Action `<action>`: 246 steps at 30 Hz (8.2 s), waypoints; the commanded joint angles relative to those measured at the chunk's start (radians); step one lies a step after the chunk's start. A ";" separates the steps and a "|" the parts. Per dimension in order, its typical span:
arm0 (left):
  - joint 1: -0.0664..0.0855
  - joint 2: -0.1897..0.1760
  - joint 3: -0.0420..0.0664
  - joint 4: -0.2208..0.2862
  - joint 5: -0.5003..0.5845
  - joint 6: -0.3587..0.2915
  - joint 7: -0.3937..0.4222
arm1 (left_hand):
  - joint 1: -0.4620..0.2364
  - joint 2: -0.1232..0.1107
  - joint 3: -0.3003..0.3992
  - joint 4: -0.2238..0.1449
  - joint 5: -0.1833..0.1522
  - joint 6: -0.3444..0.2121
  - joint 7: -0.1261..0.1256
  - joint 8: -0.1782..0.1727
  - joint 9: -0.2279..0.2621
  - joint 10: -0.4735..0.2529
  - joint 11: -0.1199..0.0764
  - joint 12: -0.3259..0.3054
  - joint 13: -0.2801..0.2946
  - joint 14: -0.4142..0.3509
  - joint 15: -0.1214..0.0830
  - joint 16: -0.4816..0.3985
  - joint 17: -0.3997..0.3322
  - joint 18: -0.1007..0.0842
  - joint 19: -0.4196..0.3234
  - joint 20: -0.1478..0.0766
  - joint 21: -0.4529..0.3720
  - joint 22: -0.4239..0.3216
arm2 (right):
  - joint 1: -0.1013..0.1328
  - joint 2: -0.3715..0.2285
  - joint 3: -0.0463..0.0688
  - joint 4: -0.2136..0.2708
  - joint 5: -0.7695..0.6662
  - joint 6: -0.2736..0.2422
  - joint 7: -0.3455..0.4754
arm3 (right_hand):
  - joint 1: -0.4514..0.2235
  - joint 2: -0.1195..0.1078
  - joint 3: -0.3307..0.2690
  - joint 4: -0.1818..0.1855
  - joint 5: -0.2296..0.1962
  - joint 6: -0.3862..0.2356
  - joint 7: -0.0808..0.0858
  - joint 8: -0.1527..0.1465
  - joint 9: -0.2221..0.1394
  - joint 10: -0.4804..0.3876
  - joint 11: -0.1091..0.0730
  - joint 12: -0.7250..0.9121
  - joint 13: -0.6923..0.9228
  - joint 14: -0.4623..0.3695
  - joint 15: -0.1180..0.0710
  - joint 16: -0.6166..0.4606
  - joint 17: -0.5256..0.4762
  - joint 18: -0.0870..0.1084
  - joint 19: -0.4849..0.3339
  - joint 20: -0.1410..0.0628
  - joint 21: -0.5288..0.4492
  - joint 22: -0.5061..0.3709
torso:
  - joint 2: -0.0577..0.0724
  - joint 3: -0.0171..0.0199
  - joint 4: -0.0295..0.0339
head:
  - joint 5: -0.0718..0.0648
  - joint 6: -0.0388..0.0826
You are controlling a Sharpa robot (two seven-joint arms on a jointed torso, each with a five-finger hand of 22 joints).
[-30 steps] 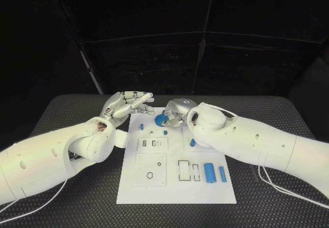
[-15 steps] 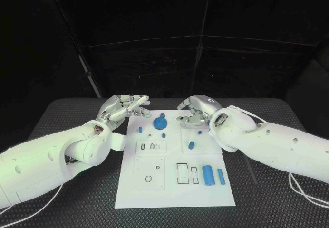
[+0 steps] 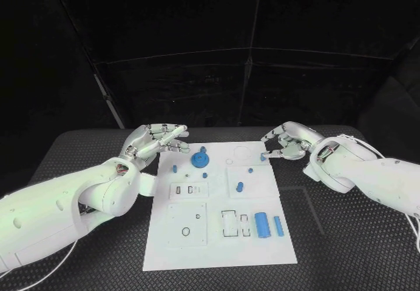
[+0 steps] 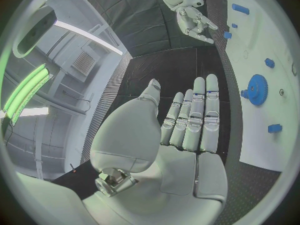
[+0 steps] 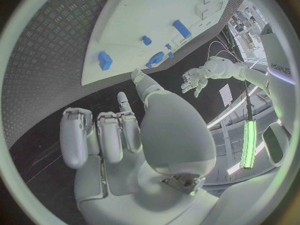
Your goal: Assemble the parts on the task board
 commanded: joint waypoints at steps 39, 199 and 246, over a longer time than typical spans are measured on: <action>0.000 0.011 0.001 -0.015 -0.004 0.019 0.005 | 0.004 0.013 -0.008 -0.002 0.004 0.006 0.003 -0.007 -0.002 0.008 0.002 -0.008 0.000 0.002 0.003 -0.007 0.003 0.010 0.003 0.001 0.000 -0.001 | -0.021 0.082 0.001 -0.162 0.031 0.152 0.036 | 0.010 0.043 -0.014 -0.017 0.008 0.052 0.000 0.014 0.006 0.042 -0.004 0.003 0.169 0.081 -0.003 0.000 0.152 -0.016 0.003 -0.004 0.000 0.091 | 0.002 0.0002 0.0047 | 0.003 -0.022; 0.001 0.045 0.000 -0.109 -0.003 0.035 -0.009 | 0.005 0.020 -0.016 -0.006 0.004 0.019 0.002 -0.009 -0.001 0.027 0.001 -0.010 0.002 0.003 0.002 -0.013 0.009 0.010 0.003 0.001 -0.003 -0.004 | -0.125 0.408 -0.042 0.056 -0.406 0.042 -0.387 | -0.112 0.010 -0.026 0.015 0.020 0.067 -0.012 -0.016 -0.004 0.011 -0.016 -0.041 0.127 0.078 -0.016 -0.008 0.136 -0.015 0.001 -0.020 -0.007 0.084 | -0.041 -0.0196 0.0114 | 0.057 -0.102; 0.082 0.131 -0.057 -0.140 -1.016 0.464 -0.928 | -0.202 0.094 -0.305 0.121 0.005 0.105 -0.176 0.443 0.405 0.382 -0.193 1.131 1.064 0.468 -0.190 1.307 1.367 -0.110 0.410 -0.181 1.027 1.107 | -0.070 0.008 0.052 0.226 0.253 -0.071 0.059 | 0.101 0.040 -0.185 0.199 0.121 0.000 -0.002 0.051 0.005 -0.036 -0.008 -0.086 0.060 0.064 -0.009 -0.034 0.077 0.001 -0.040 -0.011 -0.047 0.009 | -0.098 0.0039 0.0075 | 0.092 -0.111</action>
